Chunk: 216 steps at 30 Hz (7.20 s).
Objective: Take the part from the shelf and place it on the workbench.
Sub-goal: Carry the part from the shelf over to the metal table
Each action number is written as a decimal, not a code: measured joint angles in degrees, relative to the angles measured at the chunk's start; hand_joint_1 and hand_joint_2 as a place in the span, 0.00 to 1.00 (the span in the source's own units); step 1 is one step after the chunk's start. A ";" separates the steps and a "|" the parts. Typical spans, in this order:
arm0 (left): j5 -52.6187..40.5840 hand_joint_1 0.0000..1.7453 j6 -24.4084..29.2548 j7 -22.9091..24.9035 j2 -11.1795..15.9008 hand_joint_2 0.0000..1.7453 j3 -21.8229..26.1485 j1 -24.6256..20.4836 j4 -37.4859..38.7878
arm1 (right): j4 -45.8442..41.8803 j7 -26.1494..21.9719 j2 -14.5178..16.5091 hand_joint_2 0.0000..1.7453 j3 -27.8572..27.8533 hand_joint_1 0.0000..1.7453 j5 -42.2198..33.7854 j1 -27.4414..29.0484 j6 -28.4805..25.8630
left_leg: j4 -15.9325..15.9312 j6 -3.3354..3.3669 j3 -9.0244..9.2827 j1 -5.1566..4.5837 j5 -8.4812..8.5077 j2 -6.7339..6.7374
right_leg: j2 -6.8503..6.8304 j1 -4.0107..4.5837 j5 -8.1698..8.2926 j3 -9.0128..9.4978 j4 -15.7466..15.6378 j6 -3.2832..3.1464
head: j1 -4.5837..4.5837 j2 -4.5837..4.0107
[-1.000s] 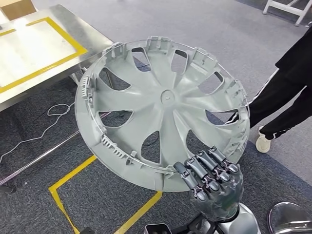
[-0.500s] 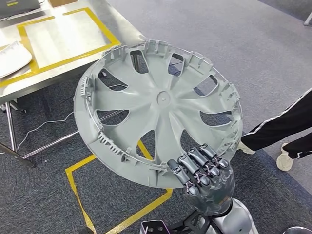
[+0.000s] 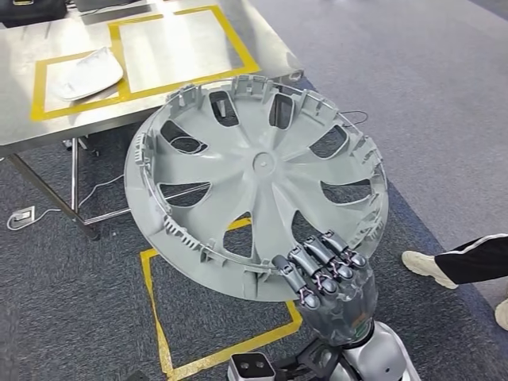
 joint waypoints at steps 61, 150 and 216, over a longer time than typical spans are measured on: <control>0.26 0.00 -3.45 -9.12 0.48 1.00 3.57 0.75 0.01 | 14.70 20.01 -14.41 1.00 5.63 1.00 -0.23 -5.08 -0.04 | 0.06 0.55 1.44 -0.77 -1.84 7.43 | -4.77 0.43 1.85 -0.88 -1.16 0.04 | -0.66 0.00; -0.87 0.00 -2.54 -12.50 1.82 1.00 7.63 0.90 0.00 | 3.11 -12.51 -3.74 1.00 -26.82 1.00 0.03 2.25 -0.07 | 1.02 1.28 -2.85 -1.55 0.62 7.59 | -3.54 0.12 -2.95 2.03 0.81 -0.31 | 0.06 0.00; -2.01 0.00 -3.14 -15.01 1.70 1.00 8.90 1.15 0.08 | 4.72 -10.76 -3.81 1.00 -25.92 1.00 0.06 0.59 -0.22 | -0.64 -0.49 1.96 -0.02 -2.50 6.82 | -3.56 0.02 1.30 -0.58 -1.55 -1.18 | 0.32 -0.02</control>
